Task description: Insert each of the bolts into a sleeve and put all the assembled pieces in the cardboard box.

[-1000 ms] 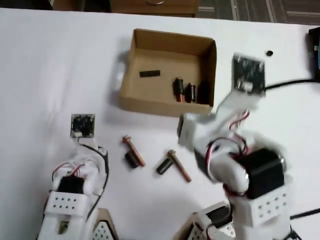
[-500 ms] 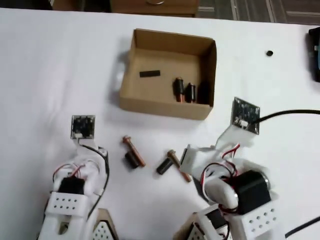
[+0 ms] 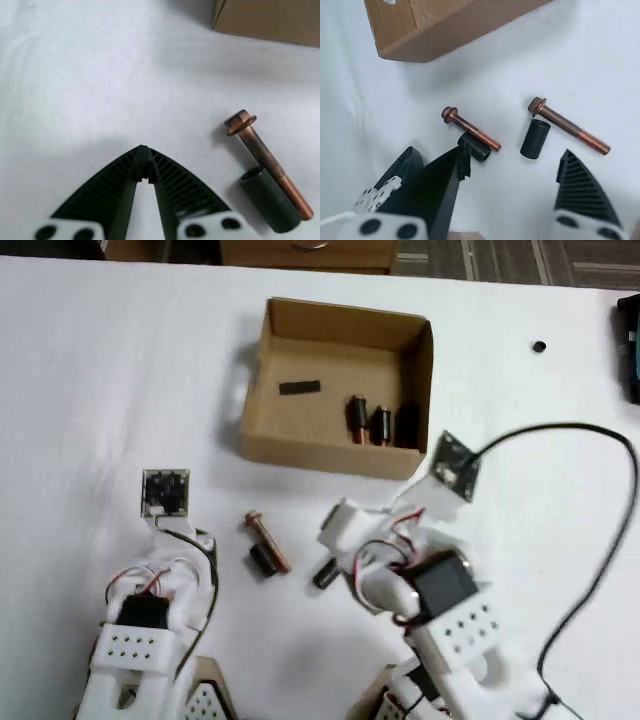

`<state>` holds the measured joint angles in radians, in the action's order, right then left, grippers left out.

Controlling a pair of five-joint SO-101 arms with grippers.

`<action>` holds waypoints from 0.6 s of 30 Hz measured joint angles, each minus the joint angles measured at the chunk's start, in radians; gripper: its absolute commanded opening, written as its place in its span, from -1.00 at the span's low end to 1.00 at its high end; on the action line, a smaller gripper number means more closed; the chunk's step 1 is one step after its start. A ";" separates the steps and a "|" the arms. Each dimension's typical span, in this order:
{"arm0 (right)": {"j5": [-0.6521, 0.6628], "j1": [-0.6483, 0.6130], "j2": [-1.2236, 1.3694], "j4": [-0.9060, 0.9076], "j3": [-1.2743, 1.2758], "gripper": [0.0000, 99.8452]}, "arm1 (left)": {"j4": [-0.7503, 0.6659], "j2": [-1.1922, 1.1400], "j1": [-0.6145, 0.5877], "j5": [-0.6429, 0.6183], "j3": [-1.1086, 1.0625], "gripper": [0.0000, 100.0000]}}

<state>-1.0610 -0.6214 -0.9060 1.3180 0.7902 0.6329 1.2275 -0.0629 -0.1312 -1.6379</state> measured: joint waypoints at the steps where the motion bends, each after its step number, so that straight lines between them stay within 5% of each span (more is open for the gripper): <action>1: -0.009 -0.003 0.026 -0.005 0.011 -0.69 | 0.000 0.000 0.000 0.000 0.000 -0.96; 9: -0.025 -0.101 0.292 -0.201 0.066 -0.81 | 0.000 0.000 0.000 0.000 0.000 -0.96; 18: -0.043 -0.051 0.575 -0.334 0.066 -0.73 | 0.000 0.000 0.000 0.000 0.000 -0.96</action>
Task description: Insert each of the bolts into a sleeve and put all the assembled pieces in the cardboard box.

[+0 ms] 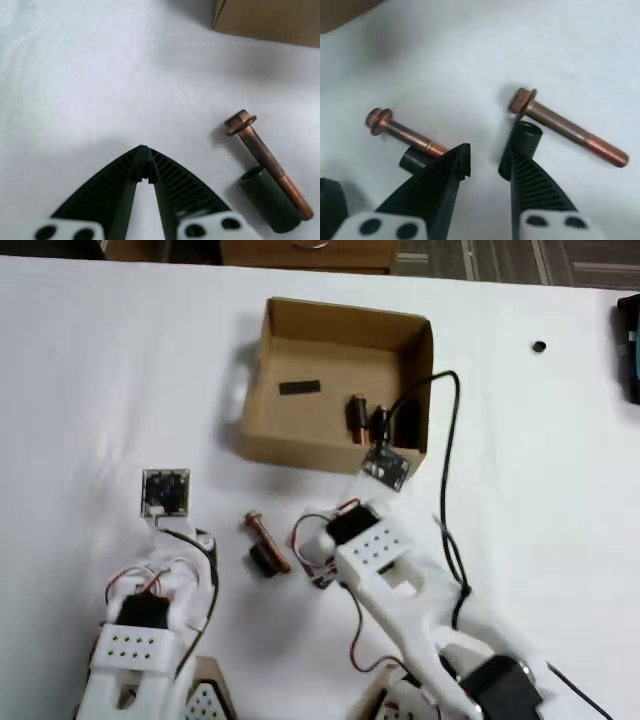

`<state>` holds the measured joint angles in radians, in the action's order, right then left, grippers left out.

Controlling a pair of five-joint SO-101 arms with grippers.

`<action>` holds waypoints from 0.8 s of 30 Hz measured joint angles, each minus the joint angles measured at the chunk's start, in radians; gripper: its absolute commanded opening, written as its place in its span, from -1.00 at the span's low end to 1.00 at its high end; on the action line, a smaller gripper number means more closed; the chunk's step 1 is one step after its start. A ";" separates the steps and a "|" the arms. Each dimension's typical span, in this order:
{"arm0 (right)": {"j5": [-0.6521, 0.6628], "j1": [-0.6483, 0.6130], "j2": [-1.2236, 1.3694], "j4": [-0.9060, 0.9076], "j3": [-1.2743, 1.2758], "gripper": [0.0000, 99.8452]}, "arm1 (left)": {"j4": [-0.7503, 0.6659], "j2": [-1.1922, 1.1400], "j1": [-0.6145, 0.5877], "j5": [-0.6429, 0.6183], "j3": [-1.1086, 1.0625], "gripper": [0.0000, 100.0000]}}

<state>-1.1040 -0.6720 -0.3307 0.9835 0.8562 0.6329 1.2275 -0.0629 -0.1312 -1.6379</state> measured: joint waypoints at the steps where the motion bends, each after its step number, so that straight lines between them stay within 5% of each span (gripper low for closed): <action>1: 0.000 0.011 0.015 0.000 0.000 -0.73 | 0.000 0.000 0.000 0.000 0.000 -0.96; 17: -0.003 0.069 0.032 0.066 -0.012 -0.74 | 0.000 0.000 0.000 0.000 0.000 -0.96; 24: -0.003 -0.035 -0.112 0.106 -0.049 -0.74 | 0.000 0.000 0.000 0.000 -0.005 -0.96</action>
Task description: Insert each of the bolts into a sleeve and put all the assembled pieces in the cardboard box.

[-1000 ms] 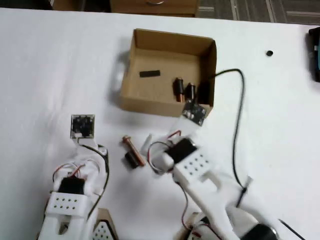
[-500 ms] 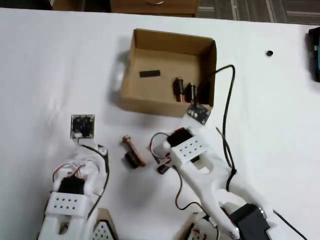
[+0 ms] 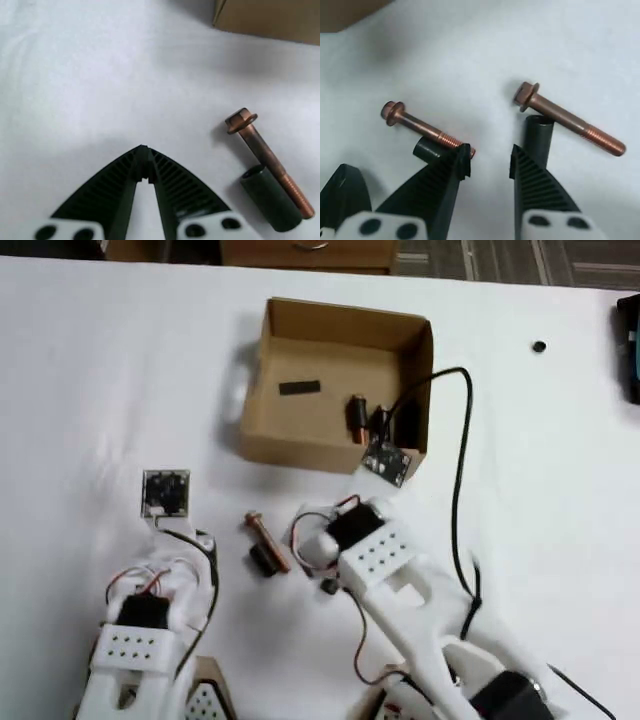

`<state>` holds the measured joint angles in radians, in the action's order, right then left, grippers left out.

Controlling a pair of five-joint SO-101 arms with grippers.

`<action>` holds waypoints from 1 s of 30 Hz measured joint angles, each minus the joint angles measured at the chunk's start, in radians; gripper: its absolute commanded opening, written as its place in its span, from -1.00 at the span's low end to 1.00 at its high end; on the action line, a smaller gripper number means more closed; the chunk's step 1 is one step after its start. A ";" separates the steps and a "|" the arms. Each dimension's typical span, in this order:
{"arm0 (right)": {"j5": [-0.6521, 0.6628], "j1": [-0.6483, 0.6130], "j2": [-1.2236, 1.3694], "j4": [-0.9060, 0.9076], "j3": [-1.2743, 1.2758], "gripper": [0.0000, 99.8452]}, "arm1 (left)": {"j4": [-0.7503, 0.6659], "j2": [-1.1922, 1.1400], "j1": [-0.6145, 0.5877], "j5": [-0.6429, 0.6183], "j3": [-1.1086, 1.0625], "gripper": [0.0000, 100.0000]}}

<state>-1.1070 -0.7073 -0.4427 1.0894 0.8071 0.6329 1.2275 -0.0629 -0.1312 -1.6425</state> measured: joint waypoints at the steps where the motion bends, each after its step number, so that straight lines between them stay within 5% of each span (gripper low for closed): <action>1: 0.000 0.000 -0.017 0.014 0.000 -0.74 | 0.000 0.000 0.000 0.000 0.000 -0.96; 12: -0.023 -0.006 -0.051 0.078 0.072 -0.74 | 0.000 0.000 0.000 0.000 -0.002 -0.96; 30: -0.041 0.063 0.037 -0.075 0.167 -0.74 | 0.000 0.000 0.000 0.000 -0.002 -0.96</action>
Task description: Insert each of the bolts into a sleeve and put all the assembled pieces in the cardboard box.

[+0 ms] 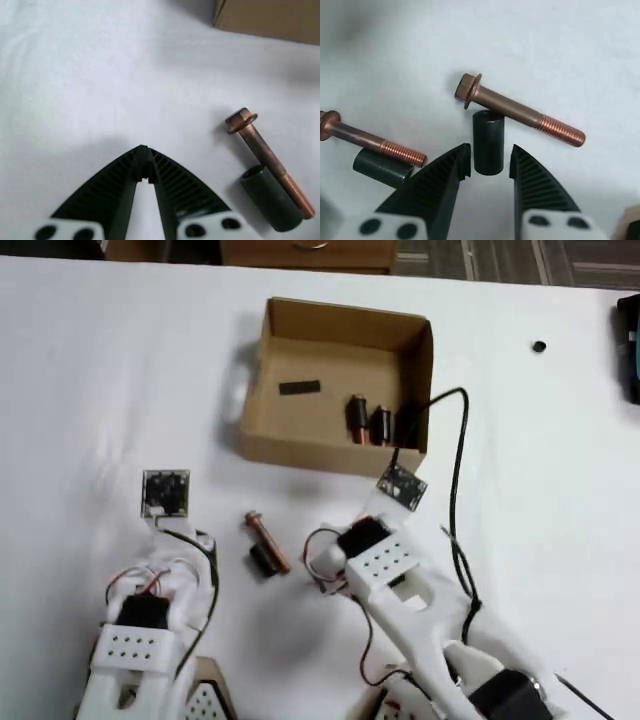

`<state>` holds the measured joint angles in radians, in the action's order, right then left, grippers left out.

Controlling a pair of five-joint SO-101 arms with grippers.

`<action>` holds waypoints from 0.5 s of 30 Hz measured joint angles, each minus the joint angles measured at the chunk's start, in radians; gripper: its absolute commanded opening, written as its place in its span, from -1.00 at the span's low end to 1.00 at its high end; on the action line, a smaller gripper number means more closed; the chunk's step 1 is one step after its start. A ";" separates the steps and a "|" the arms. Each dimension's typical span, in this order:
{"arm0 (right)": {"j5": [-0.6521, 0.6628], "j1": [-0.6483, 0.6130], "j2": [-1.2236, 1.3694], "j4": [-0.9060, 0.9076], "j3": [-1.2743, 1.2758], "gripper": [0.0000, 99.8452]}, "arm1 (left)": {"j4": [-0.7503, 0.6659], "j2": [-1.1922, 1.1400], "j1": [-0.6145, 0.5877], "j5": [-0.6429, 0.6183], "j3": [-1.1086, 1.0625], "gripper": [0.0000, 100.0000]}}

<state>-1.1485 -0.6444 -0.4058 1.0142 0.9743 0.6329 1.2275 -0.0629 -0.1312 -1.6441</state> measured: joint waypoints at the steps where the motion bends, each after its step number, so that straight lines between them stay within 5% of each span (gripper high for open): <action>1: 0.000 0.014 0.017 -0.015 0.000 -0.74 | 0.000 0.000 0.000 0.000 0.000 -0.96; 15: 0.000 0.023 0.242 -0.120 -0.041 -0.74 | 0.000 0.000 0.000 0.000 0.000 -0.96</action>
<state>-1.1485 -0.6214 -0.1634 0.8945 0.9329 0.6329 1.2275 -0.0629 -0.1312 -1.6441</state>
